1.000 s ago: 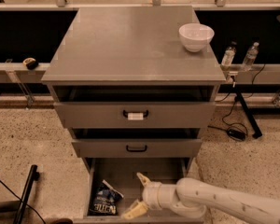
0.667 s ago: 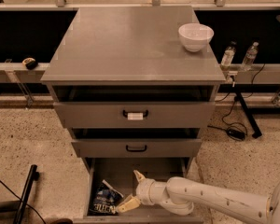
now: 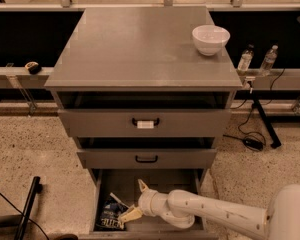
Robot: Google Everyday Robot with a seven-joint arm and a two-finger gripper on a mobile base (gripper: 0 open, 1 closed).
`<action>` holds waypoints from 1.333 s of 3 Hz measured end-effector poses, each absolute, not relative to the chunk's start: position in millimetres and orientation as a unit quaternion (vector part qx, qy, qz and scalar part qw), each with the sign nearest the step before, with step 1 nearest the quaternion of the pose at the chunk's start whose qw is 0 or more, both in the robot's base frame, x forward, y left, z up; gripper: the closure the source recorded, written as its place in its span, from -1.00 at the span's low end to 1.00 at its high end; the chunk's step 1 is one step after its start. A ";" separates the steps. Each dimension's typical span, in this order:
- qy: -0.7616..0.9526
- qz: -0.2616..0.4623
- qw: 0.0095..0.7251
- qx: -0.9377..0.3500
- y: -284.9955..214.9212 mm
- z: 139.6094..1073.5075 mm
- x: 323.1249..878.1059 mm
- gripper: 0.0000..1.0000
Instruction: Pick blue chip bag from bottom drawer and place on counter
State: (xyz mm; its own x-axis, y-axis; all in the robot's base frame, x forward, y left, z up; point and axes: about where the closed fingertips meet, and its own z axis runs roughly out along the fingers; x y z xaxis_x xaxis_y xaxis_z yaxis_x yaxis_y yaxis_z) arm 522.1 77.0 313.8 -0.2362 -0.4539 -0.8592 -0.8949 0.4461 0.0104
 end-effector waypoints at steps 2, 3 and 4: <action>0.743 0.217 0.436 -0.459 91.1 247.6 554.2 -1.00; 0.728 0.213 0.428 -0.492 92.4 225.3 557.5 -1.00; 0.707 0.208 0.399 -0.547 99.9 201.4 556.2 -1.00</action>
Offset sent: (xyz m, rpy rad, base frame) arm 0.0262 0.0143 -0.0449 -0.0460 -0.0654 -0.0326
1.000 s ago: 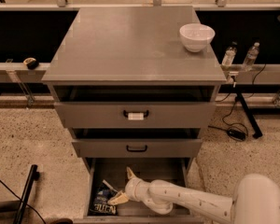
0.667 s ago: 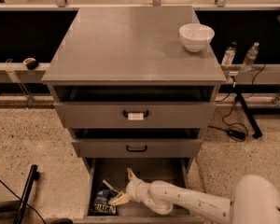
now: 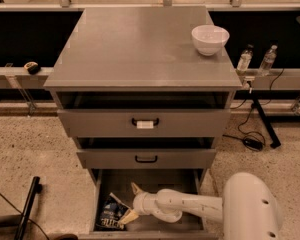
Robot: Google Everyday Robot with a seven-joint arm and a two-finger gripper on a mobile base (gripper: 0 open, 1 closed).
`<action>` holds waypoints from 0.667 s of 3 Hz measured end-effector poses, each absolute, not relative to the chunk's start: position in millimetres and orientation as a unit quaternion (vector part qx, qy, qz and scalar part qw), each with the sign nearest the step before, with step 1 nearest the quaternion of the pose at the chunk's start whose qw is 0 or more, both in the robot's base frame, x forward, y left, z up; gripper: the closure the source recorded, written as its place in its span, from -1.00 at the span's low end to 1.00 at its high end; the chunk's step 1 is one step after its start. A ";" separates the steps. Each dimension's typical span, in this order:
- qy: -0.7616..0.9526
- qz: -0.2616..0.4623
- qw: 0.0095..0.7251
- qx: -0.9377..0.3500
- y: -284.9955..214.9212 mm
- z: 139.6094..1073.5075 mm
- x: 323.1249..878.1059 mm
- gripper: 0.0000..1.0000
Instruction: Pick blue chip bag from bottom drawer and place on counter
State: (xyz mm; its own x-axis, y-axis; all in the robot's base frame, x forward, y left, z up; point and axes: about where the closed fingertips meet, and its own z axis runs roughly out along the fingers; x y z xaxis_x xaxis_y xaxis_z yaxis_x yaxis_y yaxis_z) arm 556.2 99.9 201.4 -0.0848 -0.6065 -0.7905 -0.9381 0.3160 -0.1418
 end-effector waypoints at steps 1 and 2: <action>0.706 0.202 0.342 -0.586 117.0 159.6 538.0 -0.95; 0.709 0.200 0.309 -0.602 130.6 133.5 528.8 -0.49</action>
Offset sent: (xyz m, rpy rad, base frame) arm -0.0365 0.0431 -0.0977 -0.2226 0.1444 0.1385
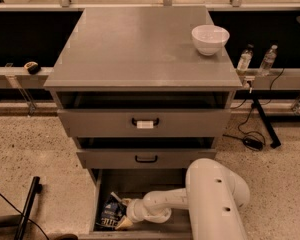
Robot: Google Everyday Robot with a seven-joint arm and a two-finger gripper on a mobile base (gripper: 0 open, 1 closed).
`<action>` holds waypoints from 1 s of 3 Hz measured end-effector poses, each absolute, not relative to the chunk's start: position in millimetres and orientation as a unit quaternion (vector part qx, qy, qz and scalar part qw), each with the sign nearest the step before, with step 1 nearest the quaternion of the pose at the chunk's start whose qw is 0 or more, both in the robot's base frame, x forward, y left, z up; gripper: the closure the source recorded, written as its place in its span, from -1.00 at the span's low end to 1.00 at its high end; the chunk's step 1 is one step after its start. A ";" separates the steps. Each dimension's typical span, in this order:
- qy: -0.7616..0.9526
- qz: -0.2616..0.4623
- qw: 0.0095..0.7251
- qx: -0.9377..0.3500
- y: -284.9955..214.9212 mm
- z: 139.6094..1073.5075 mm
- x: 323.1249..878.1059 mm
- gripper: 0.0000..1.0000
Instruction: Pick blue chip bag from bottom drawer and place on counter
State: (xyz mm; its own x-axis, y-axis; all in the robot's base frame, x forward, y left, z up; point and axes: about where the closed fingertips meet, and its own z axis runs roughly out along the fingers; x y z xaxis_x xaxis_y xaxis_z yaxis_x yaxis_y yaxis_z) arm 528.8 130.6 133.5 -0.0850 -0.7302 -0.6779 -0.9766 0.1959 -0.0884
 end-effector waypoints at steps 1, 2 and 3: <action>0.715 0.223 0.301 -0.590 139.4 117.0 525.1 0.13; 0.715 0.227 0.302 -0.588 140.0 118.9 524.8 0.59; 0.684 0.246 0.354 -0.589 139.0 137.3 535.9 0.99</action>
Offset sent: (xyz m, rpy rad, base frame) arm -0.0057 0.0147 -0.0220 0.1406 0.1148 -0.0121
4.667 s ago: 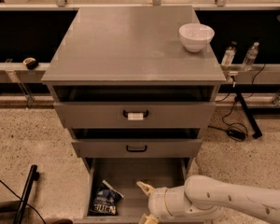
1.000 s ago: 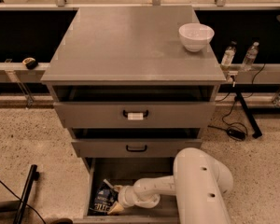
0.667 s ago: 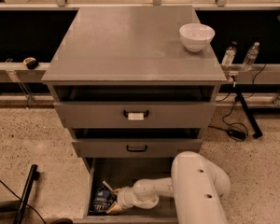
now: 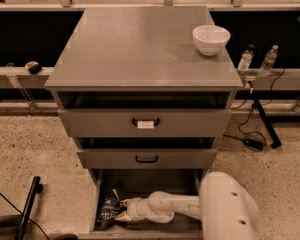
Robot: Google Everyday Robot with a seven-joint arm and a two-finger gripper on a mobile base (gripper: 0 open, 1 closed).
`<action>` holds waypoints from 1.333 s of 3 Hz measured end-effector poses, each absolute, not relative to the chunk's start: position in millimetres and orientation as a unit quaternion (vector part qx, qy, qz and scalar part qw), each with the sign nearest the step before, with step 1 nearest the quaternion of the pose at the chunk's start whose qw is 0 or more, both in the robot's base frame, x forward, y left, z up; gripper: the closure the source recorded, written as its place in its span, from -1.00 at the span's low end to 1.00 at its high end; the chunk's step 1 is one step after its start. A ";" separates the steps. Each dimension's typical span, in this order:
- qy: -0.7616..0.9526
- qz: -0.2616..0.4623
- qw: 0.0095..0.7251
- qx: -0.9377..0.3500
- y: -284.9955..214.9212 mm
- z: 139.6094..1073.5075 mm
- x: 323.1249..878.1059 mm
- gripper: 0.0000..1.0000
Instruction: Pick blue chip bag from bottom drawer and place on counter
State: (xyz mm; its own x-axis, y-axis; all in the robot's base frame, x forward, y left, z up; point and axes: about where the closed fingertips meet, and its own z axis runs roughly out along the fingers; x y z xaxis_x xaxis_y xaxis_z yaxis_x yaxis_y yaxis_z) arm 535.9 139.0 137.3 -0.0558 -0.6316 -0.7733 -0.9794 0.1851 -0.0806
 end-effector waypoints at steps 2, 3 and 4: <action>0.582 0.319 0.487 -0.567 96.9 232.3 557.9 1.00; 0.501 0.376 0.502 -0.597 106.4 281.8 516.5 1.00; 0.385 0.447 0.520 -0.617 125.5 338.1 474.4 1.00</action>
Offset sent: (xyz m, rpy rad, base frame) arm -0.0699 -0.0439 0.1924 0.7103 -0.0716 0.4388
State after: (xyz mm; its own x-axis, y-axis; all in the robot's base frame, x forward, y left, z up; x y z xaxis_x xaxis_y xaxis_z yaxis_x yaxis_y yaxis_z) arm 474.4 125.5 338.1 0.3029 -0.0103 -0.9530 -0.9410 -0.1614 -0.2973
